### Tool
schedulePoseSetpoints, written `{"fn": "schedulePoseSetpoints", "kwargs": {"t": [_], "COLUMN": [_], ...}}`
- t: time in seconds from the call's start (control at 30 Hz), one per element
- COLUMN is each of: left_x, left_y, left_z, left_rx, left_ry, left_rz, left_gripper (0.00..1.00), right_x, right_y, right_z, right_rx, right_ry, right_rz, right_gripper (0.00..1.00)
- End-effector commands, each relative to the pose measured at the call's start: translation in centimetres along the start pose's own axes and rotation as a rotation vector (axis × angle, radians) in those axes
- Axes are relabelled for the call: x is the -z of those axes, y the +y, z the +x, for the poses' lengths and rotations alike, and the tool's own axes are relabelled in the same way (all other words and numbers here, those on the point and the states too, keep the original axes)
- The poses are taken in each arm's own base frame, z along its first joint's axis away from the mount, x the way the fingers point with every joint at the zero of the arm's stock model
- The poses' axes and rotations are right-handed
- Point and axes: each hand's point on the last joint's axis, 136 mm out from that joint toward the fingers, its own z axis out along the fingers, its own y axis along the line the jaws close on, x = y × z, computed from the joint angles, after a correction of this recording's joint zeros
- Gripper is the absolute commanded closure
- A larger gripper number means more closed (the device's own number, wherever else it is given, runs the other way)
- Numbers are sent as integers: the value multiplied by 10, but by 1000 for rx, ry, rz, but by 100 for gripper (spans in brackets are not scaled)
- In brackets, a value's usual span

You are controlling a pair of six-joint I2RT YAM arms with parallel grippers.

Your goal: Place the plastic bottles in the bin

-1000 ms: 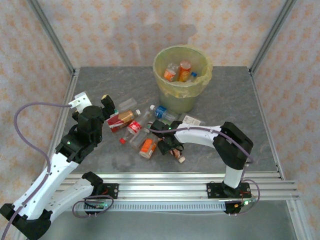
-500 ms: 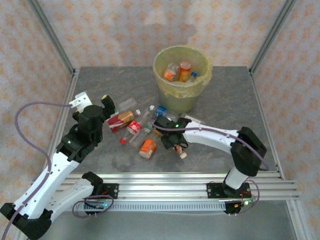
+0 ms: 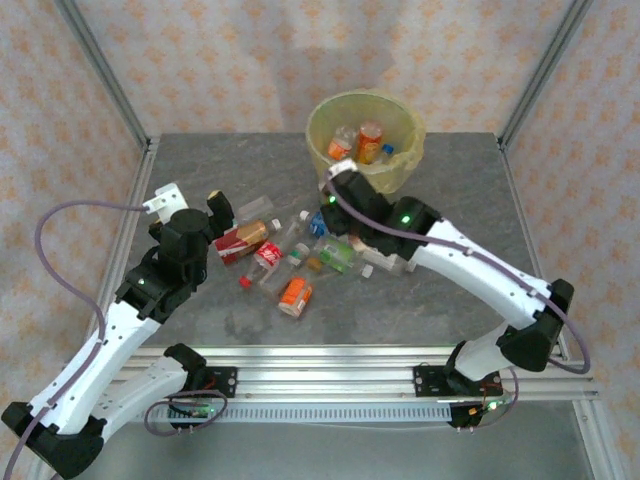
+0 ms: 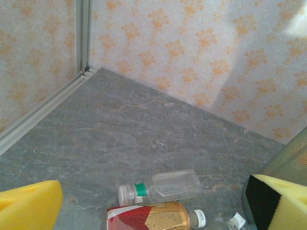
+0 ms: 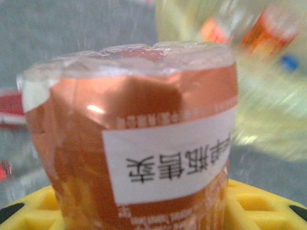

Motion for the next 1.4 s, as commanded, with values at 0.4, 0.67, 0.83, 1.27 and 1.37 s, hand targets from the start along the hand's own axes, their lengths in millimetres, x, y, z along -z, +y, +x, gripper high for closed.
{"fn": "schedulePoseSetpoints", "kwargs": {"t": [0.4,0.67,0.83,1.27,1.37], "left_x": [1,1,1,-2,-2], "left_y": [-16,-19,-19,-22,-23], "left_z": [-6,-5,-4,-2,-2], "left_rx": [37,32,30,15,12], "left_ry": [29,33,36,52,55], "left_rz": [72,86,82,84,85], "left_gripper": [0,0,0,0,0], "right_x": [3,-67,-100,-123,-123], "right_y": [-108,-149,-160,-170,-174], "right_z": [-186,-187,-170,-111,-103], "right_rx": [-99,-163,-222,-320,-328], "right_ry": [-431,-343,-278,-201,-194], "right_rz": [236,278,286,354,375], "right_gripper": [64,65,64,56,51]}}
